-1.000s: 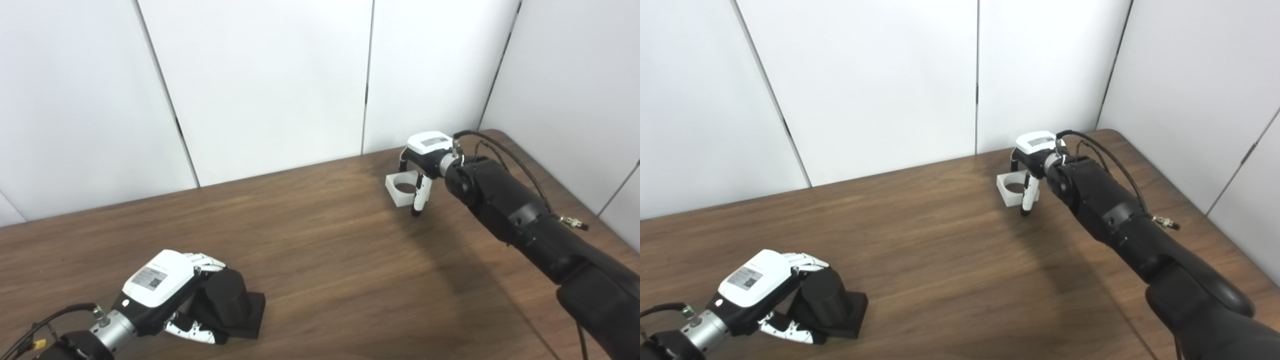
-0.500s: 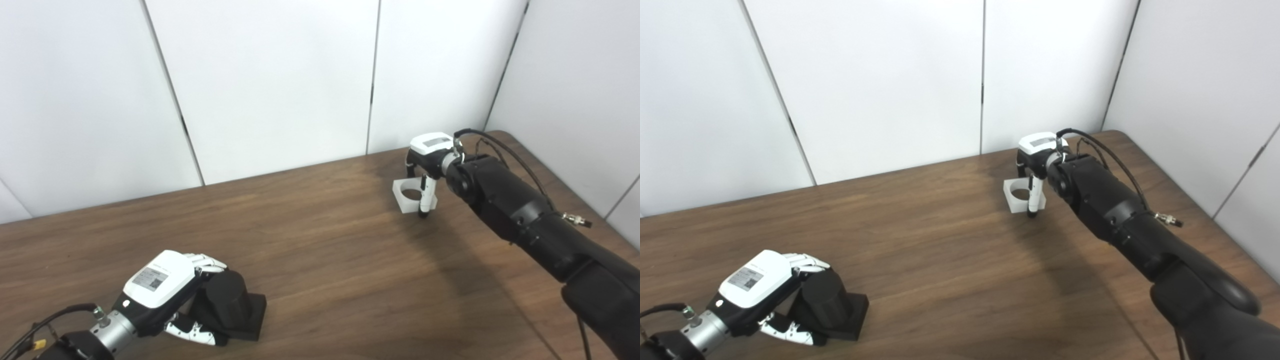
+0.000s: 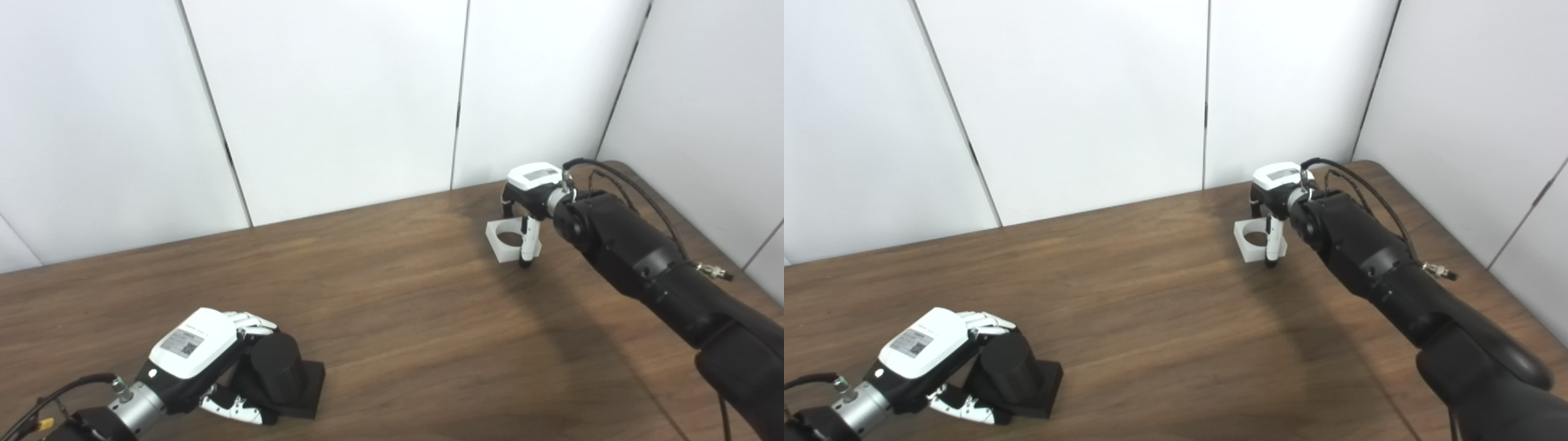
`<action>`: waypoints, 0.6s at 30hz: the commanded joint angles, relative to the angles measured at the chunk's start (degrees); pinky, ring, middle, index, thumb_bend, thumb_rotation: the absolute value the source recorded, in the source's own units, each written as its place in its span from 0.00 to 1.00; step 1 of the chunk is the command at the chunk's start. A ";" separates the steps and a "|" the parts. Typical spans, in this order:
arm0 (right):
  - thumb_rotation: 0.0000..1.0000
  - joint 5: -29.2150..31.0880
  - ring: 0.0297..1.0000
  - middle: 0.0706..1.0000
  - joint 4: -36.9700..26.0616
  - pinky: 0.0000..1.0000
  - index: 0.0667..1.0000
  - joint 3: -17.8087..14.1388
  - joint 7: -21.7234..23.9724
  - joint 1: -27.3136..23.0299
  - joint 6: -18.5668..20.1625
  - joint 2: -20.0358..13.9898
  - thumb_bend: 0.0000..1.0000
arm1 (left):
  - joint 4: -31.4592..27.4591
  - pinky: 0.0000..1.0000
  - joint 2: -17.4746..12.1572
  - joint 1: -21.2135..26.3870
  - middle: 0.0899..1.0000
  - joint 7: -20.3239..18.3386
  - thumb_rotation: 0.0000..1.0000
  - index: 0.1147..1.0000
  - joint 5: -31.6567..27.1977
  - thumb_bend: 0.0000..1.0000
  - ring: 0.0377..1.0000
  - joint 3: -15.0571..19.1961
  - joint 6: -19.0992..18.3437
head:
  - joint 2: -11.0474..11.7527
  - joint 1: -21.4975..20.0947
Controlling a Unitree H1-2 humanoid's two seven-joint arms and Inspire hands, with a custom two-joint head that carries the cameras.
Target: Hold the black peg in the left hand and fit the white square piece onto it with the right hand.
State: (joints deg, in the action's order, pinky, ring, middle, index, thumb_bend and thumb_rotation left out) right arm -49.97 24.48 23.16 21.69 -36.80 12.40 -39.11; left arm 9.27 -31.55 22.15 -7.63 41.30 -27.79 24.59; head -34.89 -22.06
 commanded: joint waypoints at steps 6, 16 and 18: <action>0.13 0.92 0.88 0.80 -3.63 0.93 0.45 -1.91 -1.01 0.03 -1.49 -1.83 0.52 | 4.37 0.72 0.65 -2.17 0.77 -5.13 0.05 0.42 -5.88 0.52 0.80 3.00 -4.19 | -1.27 3.62; 0.13 2.29 0.88 0.81 -8.09 0.97 0.45 -2.90 -1.62 0.63 -5.20 -1.80 0.52 | 8.00 0.72 2.77 -1.89 0.79 -4.91 0.06 0.42 -8.46 0.52 0.81 4.78 -3.82 | -2.92 7.28; 0.13 2.44 0.88 0.81 -10.34 0.96 0.45 -2.85 -1.02 0.78 -5.85 -1.62 0.52 | 7.86 0.72 2.98 -2.00 0.79 -5.23 0.06 0.42 -8.70 0.52 0.81 5.03 -4.31 | -3.10 7.52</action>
State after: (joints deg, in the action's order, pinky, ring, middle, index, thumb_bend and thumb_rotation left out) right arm -47.91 17.00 21.69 21.16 -33.70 7.86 -39.13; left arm 14.46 -27.82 20.82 -10.02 31.49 -22.53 23.18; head -37.97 -14.59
